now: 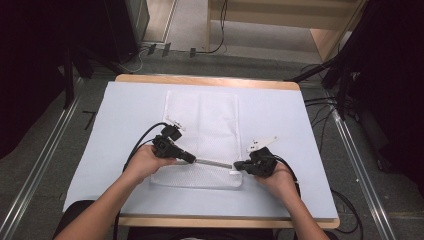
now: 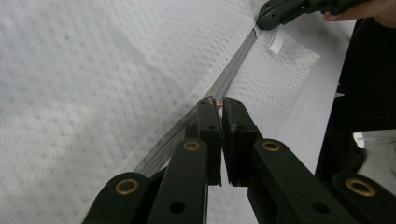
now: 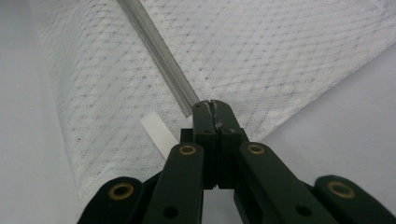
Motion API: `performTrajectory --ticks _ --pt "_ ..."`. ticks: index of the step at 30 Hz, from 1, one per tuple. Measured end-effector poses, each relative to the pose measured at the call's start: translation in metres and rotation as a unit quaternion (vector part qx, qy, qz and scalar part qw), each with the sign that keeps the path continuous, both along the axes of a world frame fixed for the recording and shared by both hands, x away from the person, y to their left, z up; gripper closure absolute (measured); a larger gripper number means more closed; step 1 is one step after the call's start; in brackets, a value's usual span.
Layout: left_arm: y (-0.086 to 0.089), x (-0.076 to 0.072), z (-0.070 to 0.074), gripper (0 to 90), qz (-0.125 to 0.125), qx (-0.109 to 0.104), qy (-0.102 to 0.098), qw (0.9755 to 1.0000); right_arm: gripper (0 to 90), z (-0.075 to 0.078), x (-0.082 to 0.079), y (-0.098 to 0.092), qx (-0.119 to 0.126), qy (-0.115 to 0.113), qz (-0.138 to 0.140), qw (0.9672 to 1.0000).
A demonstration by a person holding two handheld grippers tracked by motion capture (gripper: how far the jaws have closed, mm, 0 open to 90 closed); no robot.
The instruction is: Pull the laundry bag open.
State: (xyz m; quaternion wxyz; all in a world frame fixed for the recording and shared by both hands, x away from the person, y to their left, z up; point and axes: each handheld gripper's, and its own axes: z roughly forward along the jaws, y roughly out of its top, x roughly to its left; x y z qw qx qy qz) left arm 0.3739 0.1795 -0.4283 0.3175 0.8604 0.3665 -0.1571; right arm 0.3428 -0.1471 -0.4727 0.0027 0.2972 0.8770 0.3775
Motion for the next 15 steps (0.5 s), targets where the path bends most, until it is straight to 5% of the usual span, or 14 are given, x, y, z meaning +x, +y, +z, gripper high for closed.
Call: performTrajectory --ticks 6,15 --pt "0.003 -0.005 0.002 88.2 -0.001 0.014 -0.012 0.9998 90.0 0.001 -0.001 0.003 -0.005 -0.004 0.002 1.0000" --pt "0.025 -0.002 0.002 88.1 0.016 0.010 -0.004 0.9998 90.0 0.001 0.000 0.003 -0.004 0.002 0.003 1.0000"
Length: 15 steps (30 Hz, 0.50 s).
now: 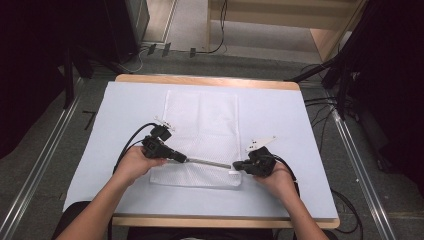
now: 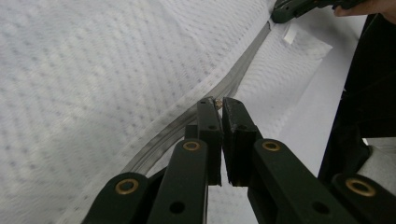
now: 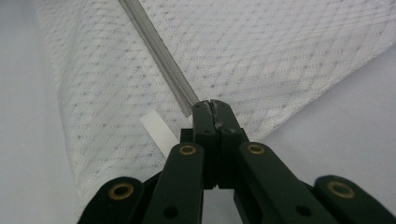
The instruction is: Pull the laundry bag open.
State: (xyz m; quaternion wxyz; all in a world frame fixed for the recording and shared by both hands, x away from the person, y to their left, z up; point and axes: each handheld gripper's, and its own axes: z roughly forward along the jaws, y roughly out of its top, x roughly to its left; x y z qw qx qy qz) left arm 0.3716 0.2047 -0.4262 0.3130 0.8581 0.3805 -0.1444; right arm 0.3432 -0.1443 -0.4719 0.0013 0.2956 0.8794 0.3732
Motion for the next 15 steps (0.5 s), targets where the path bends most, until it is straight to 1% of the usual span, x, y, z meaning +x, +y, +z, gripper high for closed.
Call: performTrajectory --ticks 4,5,6,7,15 --pt "0.012 0.000 -0.001 88.1 0.010 -0.001 0.007 0.9999 90.0 0.000 0.001 0.000 -0.002 0.000 0.004 1.0000" --pt "0.014 0.000 -0.001 88.1 0.008 0.001 0.006 1.0000 90.0 0.000 0.001 0.000 -0.001 0.000 0.003 1.0000" --pt "0.016 -0.001 -0.001 88.1 0.010 0.003 0.004 0.9999 90.0 0.000 0.001 0.000 -0.001 0.001 0.004 1.0000" --pt "0.017 -0.001 -0.002 88.1 0.011 0.001 0.007 0.9999 90.0 0.000 0.002 0.000 -0.001 0.002 0.004 1.0000" --pt "0.033 -0.003 -0.001 88.0 0.029 0.002 0.006 0.9996 90.0 0.000 0.002 0.000 0.000 0.004 0.005 1.0000"
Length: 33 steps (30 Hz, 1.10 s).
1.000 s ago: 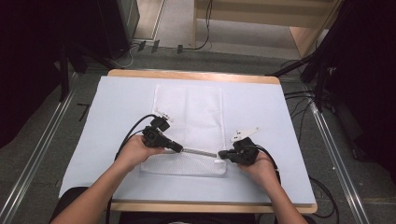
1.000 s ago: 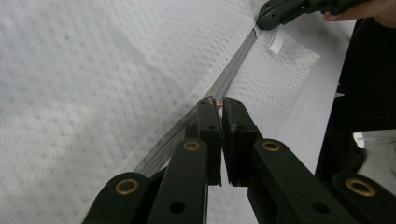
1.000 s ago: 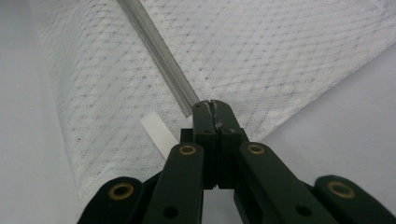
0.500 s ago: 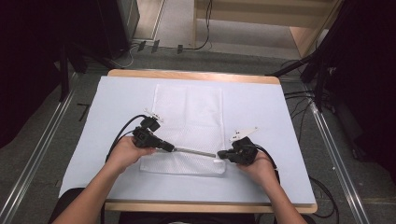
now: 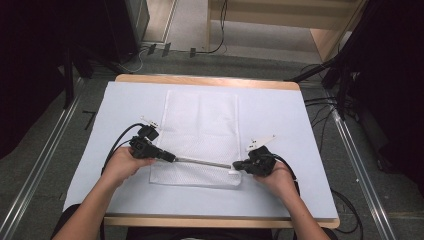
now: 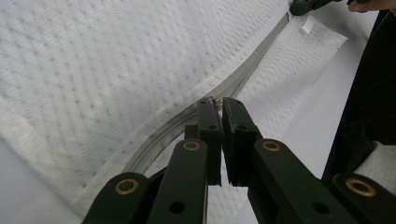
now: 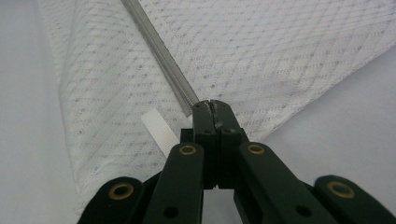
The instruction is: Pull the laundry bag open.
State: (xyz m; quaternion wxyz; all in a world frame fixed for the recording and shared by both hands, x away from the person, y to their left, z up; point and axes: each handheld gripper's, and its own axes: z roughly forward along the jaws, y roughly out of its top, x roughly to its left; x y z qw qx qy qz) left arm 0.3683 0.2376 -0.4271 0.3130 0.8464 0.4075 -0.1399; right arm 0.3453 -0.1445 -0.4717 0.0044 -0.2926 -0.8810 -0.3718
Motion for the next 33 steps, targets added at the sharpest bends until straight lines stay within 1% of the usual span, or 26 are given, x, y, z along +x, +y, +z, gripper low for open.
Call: performTrajectory --ticks 2,7,8,10,12,16,18,19,20,21,22,24,25,26,27,28,29,30,31,32,33 --pt "0.004 -0.001 0.000 88.0 0.000 0.002 -0.002 1.0000 90.0 0.000 0.000 0.000 0.001 -0.004 0.000 1.0000" --pt "0.015 -0.002 0.001 88.0 0.016 -0.002 -0.003 0.9999 90.0 0.000 0.001 0.000 0.000 0.005 0.002 1.0000" --pt "0.016 -0.002 0.001 88.0 0.015 0.000 -0.003 0.9999 90.0 0.000 0.001 0.000 0.000 0.005 0.002 1.0000" --pt "0.020 -0.003 0.002 88.0 0.021 0.003 -0.002 0.9998 90.0 0.000 0.002 0.000 0.000 0.005 0.004 1.0000" --pt "0.023 -0.003 0.002 88.0 0.025 0.000 -0.002 0.9997 90.0 0.000 0.002 -0.001 -0.001 0.006 0.007 1.0000" --pt "0.029 -0.004 0.001 87.9 0.028 0.005 -0.002 0.9996 90.0 0.000 0.001 -0.001 0.002 0.006 0.002 1.0000" --pt "0.033 -0.004 0.002 87.9 0.033 -0.001 0.001 0.9995 90.0 0.000 0.002 -0.001 0.002 0.005 0.005 1.0000" --pt "0.034 -0.004 0.002 87.9 0.036 0.001 -0.002 0.9993 90.0 0.000 0.003 -0.001 0.004 0.005 0.007 1.0000" --pt "0.036 -0.004 0.002 87.9 0.035 0.003 -0.002 0.9994 90.0 -0.001 0.003 -0.001 0.004 0.004 0.008 1.0000" --pt "0.037 -0.005 0.002 87.9 0.036 -0.001 0.002 0.9993 90.0 0.000 0.003 -0.001 0.003 0.006 0.007 1.0000" --pt "0.038 -0.005 0.002 88.0 0.034 0.005 -0.003 0.9994 90.0 0.000 0.003 -0.001 0.003 0.006 0.008 0.9999" --pt "0.040 -0.005 0.002 88.0 0.039 0.004 0.001 0.9992 90.0 0.000 0.004 -0.001 0.002 0.007 0.009 0.9999" --pt "0.041 -0.005 0.002 88.0 0.042 0.013 -0.002 0.9990 90.0 0.000 0.004 -0.001 0.002 0.008 0.009 0.9999" --pt "0.043 -0.006 0.002 88.0 0.044 0.013 0.002 0.9990 90.0 0.000 0.004 -0.001 0.003 0.009 0.009 0.9999" --pt "0.046 -0.006 0.001 88.0 0.045 0.016 0.001 0.9989 90.0 0.000 0.004 -0.001 0.003 0.010 0.009 0.9999" --pt "0.050 -0.007 0.001 88.0 0.053 0.021 0.002 0.9984 90.0 0.000 0.004 -0.001 0.003 0.009 0.009 0.9999" --pt "0.053 -0.008 0.001 88.0 0.056 0.021 0.001 0.9982 90.0 0.000 0.004 -0.001 0.003 0.010 0.009 0.9999" --pt "0.057 -0.009 0.001 88.0 0.064 0.023 0.001 0.9977 90.0 0.000 0.004 -0.001 0.003 0.010 0.009 0.9999" --pt "0.062 -0.010 0.000 88.0 0.065 0.026 0.002 0.9975 90.0 0.000 0.004 -0.001 0.003 0.010 0.009 0.9999" --pt "0.065 -0.011 -0.001 88.0 0.071 0.022 0.006 0.9972 90.0 0.000 0.004 -0.001 0.003 0.010 0.009 0.9999" --pt "0.067 -0.012 -0.002 88.0 0.075 0.027 0.006 0.9968 90.0 0.000 0.004 -0.001 0.003 0.010 0.010 0.9999"
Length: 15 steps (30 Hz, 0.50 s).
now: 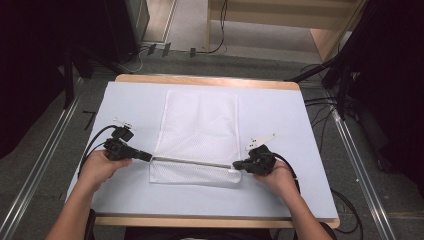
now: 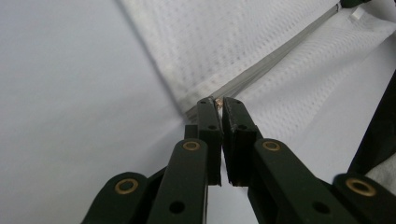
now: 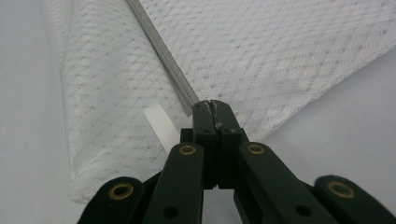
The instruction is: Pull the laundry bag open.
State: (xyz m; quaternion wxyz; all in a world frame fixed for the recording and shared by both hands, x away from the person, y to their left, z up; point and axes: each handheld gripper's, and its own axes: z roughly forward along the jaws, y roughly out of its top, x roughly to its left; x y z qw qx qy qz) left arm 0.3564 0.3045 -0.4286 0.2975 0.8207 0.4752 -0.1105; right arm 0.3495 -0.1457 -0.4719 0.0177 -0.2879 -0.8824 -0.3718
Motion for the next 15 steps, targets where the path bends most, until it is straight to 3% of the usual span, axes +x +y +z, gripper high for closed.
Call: performTrajectory --ticks 3,15 --pt "0.0013 -0.0005 -0.0009 88.0 -0.001 0.006 0.000 1.0000 90.0 0.0003 0.0000 0.0002 -0.001 0.001 0.000 1.0000" --pt "0.0021 -0.0015 -0.0028 86.7 -0.009 -0.004 -0.001 1.0000 90.0 0.0013 0.0025 0.0006 0.000 0.016 -0.004 0.9999"
